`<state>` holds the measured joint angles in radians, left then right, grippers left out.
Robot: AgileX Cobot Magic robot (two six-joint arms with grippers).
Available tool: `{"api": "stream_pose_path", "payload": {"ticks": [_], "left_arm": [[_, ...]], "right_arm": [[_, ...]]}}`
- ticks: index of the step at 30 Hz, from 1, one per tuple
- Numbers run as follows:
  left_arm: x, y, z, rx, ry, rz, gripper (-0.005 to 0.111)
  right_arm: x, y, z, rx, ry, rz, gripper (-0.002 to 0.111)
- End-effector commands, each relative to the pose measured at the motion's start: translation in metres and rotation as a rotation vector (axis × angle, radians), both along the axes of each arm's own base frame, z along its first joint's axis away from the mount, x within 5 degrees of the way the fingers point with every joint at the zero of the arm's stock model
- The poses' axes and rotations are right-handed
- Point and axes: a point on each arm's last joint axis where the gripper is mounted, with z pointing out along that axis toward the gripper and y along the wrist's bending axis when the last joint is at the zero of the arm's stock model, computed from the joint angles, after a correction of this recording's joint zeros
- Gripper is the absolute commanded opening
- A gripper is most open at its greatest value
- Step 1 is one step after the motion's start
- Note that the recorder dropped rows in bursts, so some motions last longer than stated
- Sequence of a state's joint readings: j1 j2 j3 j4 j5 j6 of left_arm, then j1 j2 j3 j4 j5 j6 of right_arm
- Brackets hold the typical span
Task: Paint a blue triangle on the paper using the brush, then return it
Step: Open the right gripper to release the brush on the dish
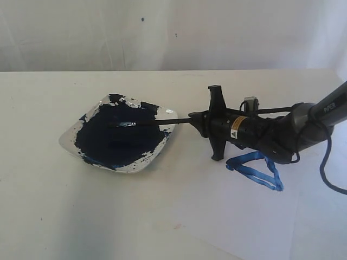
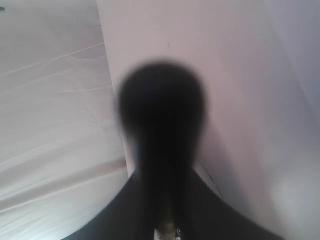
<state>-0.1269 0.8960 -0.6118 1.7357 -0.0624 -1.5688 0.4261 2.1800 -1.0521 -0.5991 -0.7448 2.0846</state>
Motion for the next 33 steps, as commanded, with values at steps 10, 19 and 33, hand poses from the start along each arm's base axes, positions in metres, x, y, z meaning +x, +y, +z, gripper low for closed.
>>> {"api": "stream_pose_path", "payload": {"ticks": [10,19,33], "left_arm": [[-0.003,0.000,0.001,0.003,-0.008,-0.003,0.000],[-0.003,0.000,0.001,0.003,-0.008,-0.003,0.000],[-0.003,0.000,0.001,0.008,-0.008,-0.004,0.000]], "right_arm": [[0.005,0.012,0.003,-0.101,-0.011,-0.014,0.000],[0.004,0.013,0.001,-0.138,-0.017,-0.005,0.012],[-0.004,0.020,0.008,-0.156,-0.117,0.170,0.072]]}}
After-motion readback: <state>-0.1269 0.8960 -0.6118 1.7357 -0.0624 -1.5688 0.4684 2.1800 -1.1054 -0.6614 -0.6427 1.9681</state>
